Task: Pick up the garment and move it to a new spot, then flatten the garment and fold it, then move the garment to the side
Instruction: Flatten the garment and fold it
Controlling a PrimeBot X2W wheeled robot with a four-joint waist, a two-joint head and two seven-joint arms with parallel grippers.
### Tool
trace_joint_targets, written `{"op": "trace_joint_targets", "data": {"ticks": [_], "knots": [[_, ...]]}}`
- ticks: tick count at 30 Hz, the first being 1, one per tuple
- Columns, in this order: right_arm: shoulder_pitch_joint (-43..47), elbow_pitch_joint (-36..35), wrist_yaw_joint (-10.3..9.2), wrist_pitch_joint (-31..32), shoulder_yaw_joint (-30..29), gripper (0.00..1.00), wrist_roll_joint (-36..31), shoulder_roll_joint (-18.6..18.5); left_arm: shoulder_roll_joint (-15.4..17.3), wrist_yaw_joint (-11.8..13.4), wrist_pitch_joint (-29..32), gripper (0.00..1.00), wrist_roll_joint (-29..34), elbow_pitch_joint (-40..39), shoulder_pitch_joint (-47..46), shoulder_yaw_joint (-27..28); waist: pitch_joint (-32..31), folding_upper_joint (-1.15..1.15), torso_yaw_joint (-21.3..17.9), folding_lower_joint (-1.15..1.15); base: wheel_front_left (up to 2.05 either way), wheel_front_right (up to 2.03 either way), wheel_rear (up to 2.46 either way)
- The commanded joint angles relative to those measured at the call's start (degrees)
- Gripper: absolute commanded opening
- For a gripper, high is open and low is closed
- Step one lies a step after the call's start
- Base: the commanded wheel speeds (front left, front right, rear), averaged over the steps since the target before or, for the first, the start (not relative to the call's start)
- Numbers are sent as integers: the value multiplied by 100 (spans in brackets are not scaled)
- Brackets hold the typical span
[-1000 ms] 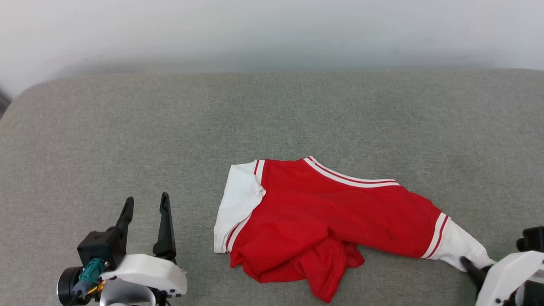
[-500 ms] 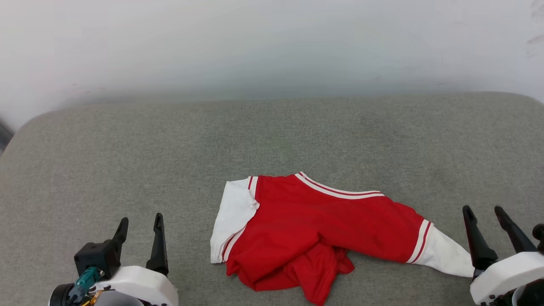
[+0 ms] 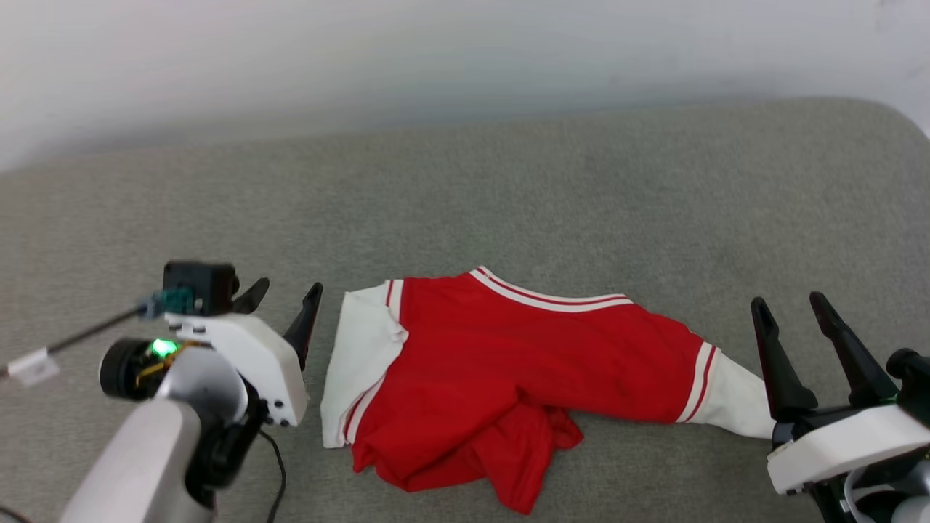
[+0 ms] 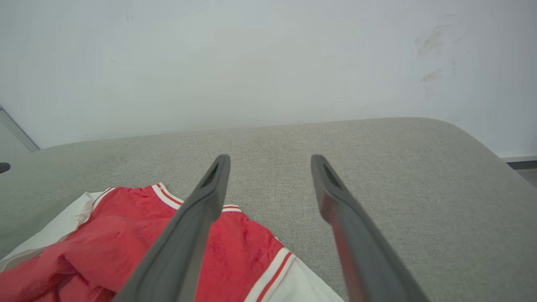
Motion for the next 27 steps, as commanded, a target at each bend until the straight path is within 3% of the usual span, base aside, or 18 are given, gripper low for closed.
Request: {"op": "trace_joint_targets", "data": {"ticks": [1, 8, 10, 16, 18, 22, 27], "knots": [[-145, -23, -2, -4, 41, 100, 32, 26, 87, -167, 330, 100, -115, 172, -335, -68, 342, 0, -210, 0, 0, 0, 0], [-452, 54, -2, -131, 272, 100, 93, 79, 293, -656, 1867, 100, -499, 857, -1052, -454, 813, 0, -489, 0, 0, 0, 0], [-510, 112, -2, -162, 329, 100, 117, 85, 397, -717, 2191, 100, -458, 1029, -1139, -563, 873, 0, -548, 0, 0, 0, 0], [-588, 233, -2, -212, 346, 100, 153, 81, 274, -803, 3017, 100, -734, 1453, -984, -858, 957, 0, -610, 0, 0, 0, 0], [-580, 286, -2, -174, 327, 100, 206, 62, 175, -798, 3163, 0, -855, 1522, -882, -924, 953, 0, -615, 0, 0, 0, 0], [-539, 446, -2, 71, 212, 100, 517, -68, 126, -731, 2868, 0, -798, 1464, -808, -887, 870, 0, -562, 0, 0, 0, 0], [-499, 811, -2, 879, -97, 100, 1080, -447, 110, -604, 2093, 0, -587, 1244, -810, -712, 688, 0, -381, 0, 0, 0, 0]]}}
